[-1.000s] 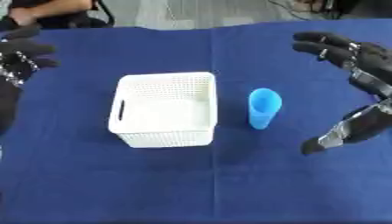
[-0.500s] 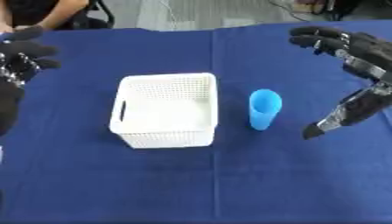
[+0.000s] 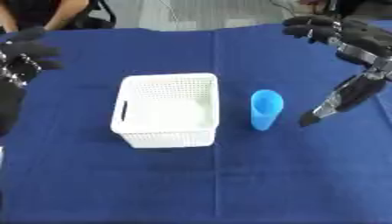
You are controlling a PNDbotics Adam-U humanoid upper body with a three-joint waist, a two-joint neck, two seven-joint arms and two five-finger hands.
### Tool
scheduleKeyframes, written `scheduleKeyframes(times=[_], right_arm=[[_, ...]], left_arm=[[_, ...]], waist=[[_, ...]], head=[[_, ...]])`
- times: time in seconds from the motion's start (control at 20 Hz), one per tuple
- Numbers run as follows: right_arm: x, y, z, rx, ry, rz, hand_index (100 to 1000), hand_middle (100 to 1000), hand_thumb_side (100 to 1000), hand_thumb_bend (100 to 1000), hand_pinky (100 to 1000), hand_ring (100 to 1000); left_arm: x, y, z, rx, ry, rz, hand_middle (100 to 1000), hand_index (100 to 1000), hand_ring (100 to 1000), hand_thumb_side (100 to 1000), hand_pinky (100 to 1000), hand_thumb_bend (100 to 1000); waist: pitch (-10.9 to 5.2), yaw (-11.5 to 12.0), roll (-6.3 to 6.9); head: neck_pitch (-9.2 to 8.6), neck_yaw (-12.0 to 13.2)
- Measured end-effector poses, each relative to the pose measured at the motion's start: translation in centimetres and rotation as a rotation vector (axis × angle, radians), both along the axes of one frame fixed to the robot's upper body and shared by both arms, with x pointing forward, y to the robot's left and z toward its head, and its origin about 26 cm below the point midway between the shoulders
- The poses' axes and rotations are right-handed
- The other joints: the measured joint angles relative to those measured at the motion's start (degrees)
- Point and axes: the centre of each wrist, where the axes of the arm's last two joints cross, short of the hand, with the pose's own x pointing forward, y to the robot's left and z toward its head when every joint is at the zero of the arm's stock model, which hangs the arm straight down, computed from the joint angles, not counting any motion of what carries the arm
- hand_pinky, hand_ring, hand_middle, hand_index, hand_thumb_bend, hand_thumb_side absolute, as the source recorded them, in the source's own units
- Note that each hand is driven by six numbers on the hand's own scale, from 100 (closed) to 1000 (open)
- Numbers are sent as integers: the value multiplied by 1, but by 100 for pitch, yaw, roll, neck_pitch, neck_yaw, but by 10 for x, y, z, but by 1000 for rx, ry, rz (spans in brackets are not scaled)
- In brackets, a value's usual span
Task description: Pick up objects on the table and place them in the box.
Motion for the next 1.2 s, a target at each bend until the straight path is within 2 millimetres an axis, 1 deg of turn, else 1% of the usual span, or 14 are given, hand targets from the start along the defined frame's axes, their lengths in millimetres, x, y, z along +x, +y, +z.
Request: scheduleKeyframes(times=[0.2, 0.45, 0.5, 0.6, 0.65, 0.7, 0.85, 1.2], right_arm=[[9, 0, -1, 10, -2, 0, 1000, 983, 545, 1000, 773, 871], [21, 0, -9, 2, 11, -16, 1000, 974, 556, 1000, 780, 872], [23, 1, -10, -7, 13, -17, 1000, 968, 571, 982, 788, 873], [28, 6, -11, -34, 7, -12, 1000, 969, 565, 962, 789, 873], [30, 8, -13, -47, 7, -9, 1000, 969, 566, 966, 789, 873], [32, 10, -16, -60, 11, -9, 1000, 969, 556, 947, 792, 874], [38, 13, -28, -95, 32, -12, 1000, 969, 539, 936, 791, 873], [47, 17, -49, -143, 74, -16, 1000, 964, 514, 927, 791, 871]], left_arm=[[0, 0, 0, 1, -1, -1, 943, 850, 814, 942, 775, 877], [0, 0, 0, 1, -1, -1, 943, 850, 814, 940, 775, 877], [0, 0, 0, 1, -1, -1, 944, 850, 814, 941, 775, 874], [0, 0, 0, 1, -1, -1, 944, 850, 815, 942, 775, 875], [0, 0, 0, 2, -1, -2, 944, 850, 815, 942, 775, 875], [0, 0, 0, 2, -2, -3, 944, 850, 815, 942, 775, 874], [0, 0, 0, 3, -3, -4, 944, 850, 815, 943, 776, 873], [0, -1, 0, 4, -3, -8, 944, 850, 815, 943, 776, 872]], waist=[[0, 4, 0], [0, 7, 0], [0, 7, 0], [0, 8, 0], [0, 14, 1], [1, 21, 5], [10, 39, 28], [34, 38, 41]], head=[[0, -1], [0, -4], [0, -19], [0, -46], [0, -51], [0, -52], [0, -77], [0, -97]])
